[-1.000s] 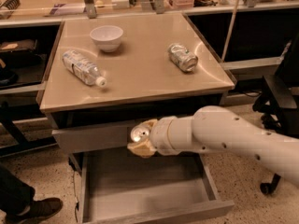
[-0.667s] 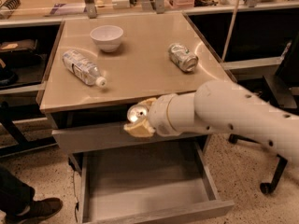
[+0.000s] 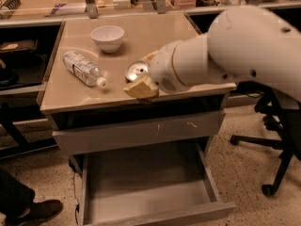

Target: Place orange can into middle drawer

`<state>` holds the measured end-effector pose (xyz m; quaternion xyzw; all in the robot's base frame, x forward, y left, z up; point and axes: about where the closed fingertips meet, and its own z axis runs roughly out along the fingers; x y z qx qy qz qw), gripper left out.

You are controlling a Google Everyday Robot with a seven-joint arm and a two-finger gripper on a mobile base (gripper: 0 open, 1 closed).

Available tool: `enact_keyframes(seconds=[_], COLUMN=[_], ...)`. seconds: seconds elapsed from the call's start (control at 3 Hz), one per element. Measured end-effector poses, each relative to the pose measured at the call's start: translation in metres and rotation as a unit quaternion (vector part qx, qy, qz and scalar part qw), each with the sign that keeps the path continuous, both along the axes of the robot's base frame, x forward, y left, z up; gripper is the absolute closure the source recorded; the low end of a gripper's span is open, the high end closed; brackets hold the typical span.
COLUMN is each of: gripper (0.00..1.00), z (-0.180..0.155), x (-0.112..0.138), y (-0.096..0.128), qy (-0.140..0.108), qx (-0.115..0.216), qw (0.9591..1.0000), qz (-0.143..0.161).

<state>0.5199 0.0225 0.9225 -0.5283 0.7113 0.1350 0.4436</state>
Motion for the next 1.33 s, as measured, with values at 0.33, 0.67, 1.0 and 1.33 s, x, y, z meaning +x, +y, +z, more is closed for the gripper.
enact_keyframes(seconds=[0.33,0.67,1.0,1.33], gripper=[1.00,1.00,1.00,1.00], z=[0.010,0.010,0.018,0.034], x=[0.001,0.007,0.039,0.079], y=[0.002,0.004,0.003,0.002], qy=[-0.006,-0.004,0.000,0.004], qx=[0.001,0.013,0.033,0.055], qw=[1.0000,0.9999,0.9994,0.9985], qz=[0.002,0.004,0.003,0.002])
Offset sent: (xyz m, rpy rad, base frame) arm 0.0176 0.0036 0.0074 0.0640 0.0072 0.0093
